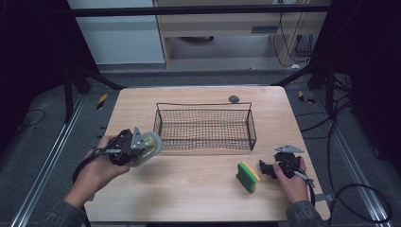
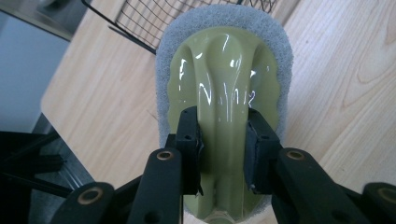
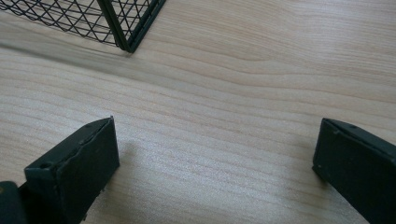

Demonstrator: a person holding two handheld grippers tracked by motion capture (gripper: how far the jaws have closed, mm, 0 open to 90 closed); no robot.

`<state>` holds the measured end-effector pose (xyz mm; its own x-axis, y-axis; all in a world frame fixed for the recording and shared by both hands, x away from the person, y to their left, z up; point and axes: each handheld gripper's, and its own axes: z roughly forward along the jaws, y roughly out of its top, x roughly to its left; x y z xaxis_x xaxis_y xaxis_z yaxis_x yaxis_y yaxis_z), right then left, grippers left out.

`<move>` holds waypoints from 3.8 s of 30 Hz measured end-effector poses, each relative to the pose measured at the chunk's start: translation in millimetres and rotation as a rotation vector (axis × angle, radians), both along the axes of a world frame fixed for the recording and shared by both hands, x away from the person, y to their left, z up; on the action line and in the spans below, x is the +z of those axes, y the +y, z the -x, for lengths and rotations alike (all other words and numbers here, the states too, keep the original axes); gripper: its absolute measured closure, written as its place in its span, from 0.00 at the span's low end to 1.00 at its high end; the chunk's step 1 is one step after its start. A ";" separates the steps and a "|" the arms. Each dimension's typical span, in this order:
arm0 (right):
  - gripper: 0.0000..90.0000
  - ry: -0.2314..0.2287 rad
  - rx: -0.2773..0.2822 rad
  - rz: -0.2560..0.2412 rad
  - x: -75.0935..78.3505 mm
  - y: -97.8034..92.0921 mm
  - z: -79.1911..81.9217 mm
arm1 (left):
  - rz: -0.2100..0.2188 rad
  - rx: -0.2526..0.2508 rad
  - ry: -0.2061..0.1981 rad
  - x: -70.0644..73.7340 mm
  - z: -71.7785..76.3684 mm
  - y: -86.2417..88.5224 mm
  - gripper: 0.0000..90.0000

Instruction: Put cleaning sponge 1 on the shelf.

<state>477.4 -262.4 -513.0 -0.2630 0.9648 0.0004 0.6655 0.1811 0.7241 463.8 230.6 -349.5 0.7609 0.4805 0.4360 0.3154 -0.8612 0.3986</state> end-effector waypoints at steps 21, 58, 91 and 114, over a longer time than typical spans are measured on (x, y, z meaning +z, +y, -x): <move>0.01 -0.001 0.000 0.002 -0.1 -0.2 -0.1 | -0.049 -0.053 -0.082 31.0 -40.7 -25.8 0.78; 0.00 0.000 0.012 0.000 0.0 -1.1 -1.5 | -0.063 -0.081 -0.139 39.4 -80.6 -48.6 0.78; 0.00 0.003 0.018 0.002 0.1 -1.6 -1.7 | -0.130 -0.145 -0.175 45.4 -100.6 -77.8 0.78; 0.00 0.000 0.020 0.000 0.0 -1.8 -1.9 | -0.176 -0.205 -0.162 29.1 -101.6 -86.2 0.78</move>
<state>479.3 -264.2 -513.1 -0.2824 0.9593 0.0001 0.6620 0.1948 0.7238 565.4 144.4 -320.5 0.7479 0.2302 0.6226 0.0723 -0.9606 0.2683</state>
